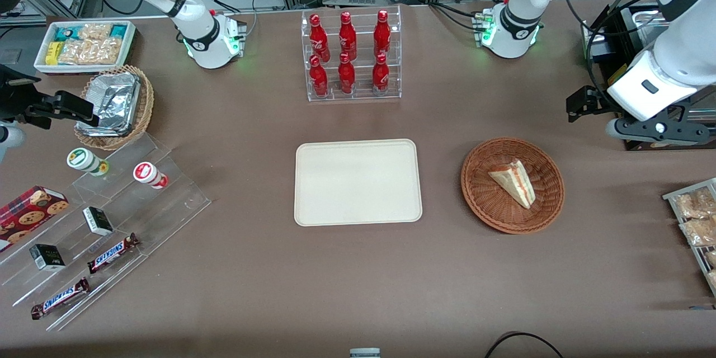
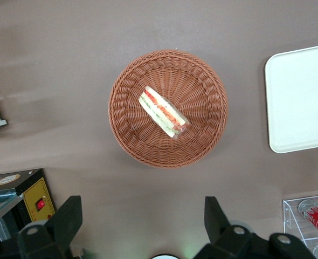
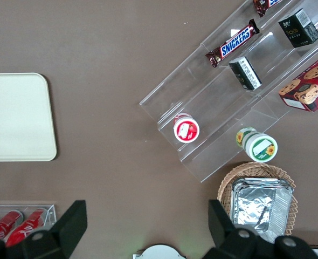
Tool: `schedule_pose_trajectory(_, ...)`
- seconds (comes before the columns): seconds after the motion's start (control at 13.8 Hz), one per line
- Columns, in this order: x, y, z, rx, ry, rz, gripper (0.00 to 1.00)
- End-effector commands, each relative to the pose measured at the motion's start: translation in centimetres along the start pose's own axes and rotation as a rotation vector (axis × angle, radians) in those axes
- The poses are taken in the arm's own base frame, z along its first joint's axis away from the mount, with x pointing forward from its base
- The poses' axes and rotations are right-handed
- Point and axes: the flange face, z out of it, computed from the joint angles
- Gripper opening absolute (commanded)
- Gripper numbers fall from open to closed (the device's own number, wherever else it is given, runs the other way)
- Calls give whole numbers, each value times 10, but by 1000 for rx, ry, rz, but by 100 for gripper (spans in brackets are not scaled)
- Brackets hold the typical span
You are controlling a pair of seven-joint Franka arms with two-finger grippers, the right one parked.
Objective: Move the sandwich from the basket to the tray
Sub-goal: 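Move the left gripper over the wicker basket above the sandwich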
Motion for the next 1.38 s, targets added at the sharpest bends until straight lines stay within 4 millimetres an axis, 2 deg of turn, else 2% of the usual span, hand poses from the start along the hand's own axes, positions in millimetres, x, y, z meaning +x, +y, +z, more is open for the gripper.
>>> schedule_pose_trajectory(0.0,5,2,0,-1,-5,17,100)
schedule_pose_trajectory(0.07,8,2,7,1,-15,19,100)
schedule_pose_trajectory(0.22,21,2,32,1,-61,22,100)
schedule_pose_trajectory(0.58,30,7,112,5,-81,19,100)
schedule_pose_trajectory(0.87,29,8,173,5,-55,-8,100)
schedule_pose_trajectory(1.16,23,13,215,5,-16,-94,100)
schedule_pose_trajectory(1.31,19,14,232,4,-2,-224,100)
